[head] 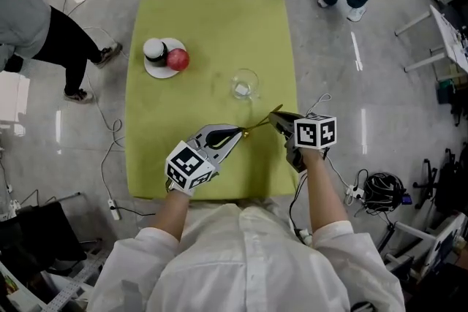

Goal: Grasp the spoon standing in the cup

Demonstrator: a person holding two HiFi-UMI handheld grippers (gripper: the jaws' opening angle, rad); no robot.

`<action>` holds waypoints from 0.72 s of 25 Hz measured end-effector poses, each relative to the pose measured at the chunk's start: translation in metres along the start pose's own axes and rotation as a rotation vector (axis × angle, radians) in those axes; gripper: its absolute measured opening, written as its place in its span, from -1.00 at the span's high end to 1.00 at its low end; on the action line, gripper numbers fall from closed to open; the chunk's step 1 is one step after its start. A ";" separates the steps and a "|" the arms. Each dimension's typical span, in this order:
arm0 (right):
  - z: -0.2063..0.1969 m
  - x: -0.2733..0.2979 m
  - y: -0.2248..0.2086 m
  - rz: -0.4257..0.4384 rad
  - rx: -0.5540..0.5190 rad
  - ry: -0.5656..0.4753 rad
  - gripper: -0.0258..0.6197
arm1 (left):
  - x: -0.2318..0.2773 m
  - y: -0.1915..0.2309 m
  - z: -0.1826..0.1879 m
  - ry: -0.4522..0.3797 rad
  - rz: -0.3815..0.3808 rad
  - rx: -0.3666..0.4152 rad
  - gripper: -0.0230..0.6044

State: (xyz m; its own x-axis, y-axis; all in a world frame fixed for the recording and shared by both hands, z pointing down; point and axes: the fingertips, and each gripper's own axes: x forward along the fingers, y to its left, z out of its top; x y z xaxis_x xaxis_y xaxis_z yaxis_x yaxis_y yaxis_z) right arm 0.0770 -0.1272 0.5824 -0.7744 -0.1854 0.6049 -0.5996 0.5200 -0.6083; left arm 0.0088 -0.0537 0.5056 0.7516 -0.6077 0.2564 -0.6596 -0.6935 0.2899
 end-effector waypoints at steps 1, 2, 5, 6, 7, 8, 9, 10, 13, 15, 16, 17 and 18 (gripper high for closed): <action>0.000 0.001 -0.002 0.003 0.011 0.002 0.89 | 0.000 0.000 0.000 0.001 -0.001 0.000 0.91; 0.000 0.003 -0.004 0.004 0.021 0.005 0.89 | 0.000 0.001 0.000 0.002 -0.001 0.000 0.91; 0.000 0.006 -0.013 -0.005 0.047 0.015 0.88 | 0.001 0.000 0.000 0.005 -0.004 0.001 0.92; 0.000 0.007 -0.015 -0.008 0.052 0.019 0.87 | 0.001 0.000 0.000 0.005 -0.005 0.001 0.92; 0.000 0.008 -0.017 -0.013 0.053 0.025 0.86 | 0.002 -0.001 0.000 0.005 -0.006 0.001 0.91; 0.000 0.009 -0.018 -0.020 0.051 0.032 0.86 | 0.002 -0.001 -0.001 0.005 -0.007 0.001 0.91; 0.000 0.010 -0.019 -0.029 0.044 0.039 0.86 | 0.003 -0.002 -0.001 0.006 -0.007 0.001 0.92; 0.000 0.010 -0.021 -0.042 0.035 0.046 0.85 | 0.003 -0.002 -0.001 0.006 -0.008 0.000 0.92; 0.000 0.012 -0.023 -0.084 -0.002 0.067 0.82 | 0.004 -0.002 -0.001 0.006 -0.008 -0.002 0.91; -0.001 0.012 -0.025 -0.107 -0.023 0.077 0.80 | 0.004 -0.002 -0.001 0.004 -0.008 -0.003 0.92; -0.001 0.012 -0.026 -0.118 -0.031 0.082 0.79 | 0.004 -0.002 -0.001 0.003 -0.008 -0.003 0.92; -0.002 0.012 -0.028 -0.131 -0.039 0.087 0.78 | 0.004 -0.002 -0.001 0.003 -0.008 -0.003 0.92; -0.002 0.012 -0.030 -0.148 -0.051 0.095 0.77 | 0.005 -0.002 -0.001 0.002 -0.008 -0.003 0.92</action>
State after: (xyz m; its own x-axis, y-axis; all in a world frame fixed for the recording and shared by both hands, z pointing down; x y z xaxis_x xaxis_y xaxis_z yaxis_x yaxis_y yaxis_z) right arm 0.0860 -0.1433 0.6089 -0.6544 -0.1842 0.7334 -0.6927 0.5350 -0.4837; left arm 0.0135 -0.0549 0.5070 0.7566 -0.6016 0.2562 -0.6539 -0.6970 0.2944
